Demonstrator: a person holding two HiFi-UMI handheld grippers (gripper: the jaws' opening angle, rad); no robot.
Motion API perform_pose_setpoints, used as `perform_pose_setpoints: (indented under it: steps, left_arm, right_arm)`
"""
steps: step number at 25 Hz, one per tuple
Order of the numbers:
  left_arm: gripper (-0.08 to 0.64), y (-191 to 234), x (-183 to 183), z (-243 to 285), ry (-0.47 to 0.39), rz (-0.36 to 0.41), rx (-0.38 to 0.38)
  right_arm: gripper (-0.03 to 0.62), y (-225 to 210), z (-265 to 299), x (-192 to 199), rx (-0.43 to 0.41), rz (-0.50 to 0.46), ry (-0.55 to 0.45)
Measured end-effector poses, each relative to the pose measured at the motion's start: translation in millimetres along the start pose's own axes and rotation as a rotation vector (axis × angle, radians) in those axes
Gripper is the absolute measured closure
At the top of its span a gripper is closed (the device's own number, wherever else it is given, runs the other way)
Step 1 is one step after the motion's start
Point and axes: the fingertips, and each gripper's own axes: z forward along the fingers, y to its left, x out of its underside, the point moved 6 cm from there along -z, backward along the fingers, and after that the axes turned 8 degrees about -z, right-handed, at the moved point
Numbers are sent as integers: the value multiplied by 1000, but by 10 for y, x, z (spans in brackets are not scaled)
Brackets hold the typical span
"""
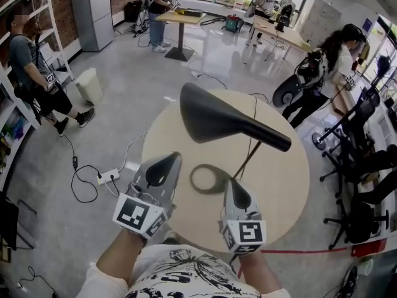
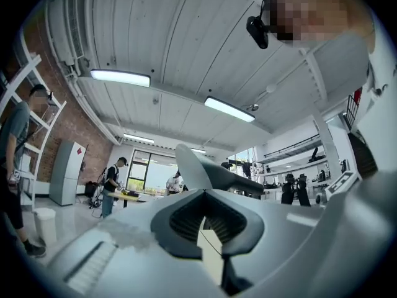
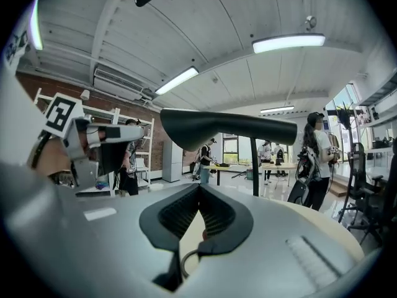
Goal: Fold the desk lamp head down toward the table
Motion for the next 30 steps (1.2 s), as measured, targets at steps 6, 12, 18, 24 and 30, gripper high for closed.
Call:
perform_pose_setpoints:
  steps: [6, 12, 18, 24, 30]
  left_arm:
    - [555, 64, -662, 277, -116, 106, 53]
    - [554, 105, -952, 537, -143, 172, 67]
    - [554, 300, -938, 676, -98, 175, 48]
    - [555, 384, -765, 649, -104, 142, 13]
    - [555, 465, -471, 532, -68, 77, -34]
  right_arm:
    - [583, 21, 173, -27, -25, -8, -8]
    - [583, 13, 301, -82, -35, -18, -3]
    - [583, 147, 327, 36, -52, -26, 32]
    - [583, 106, 317, 162, -32, -14, 63]
    - [583, 20, 217, 234, 11, 4, 93]
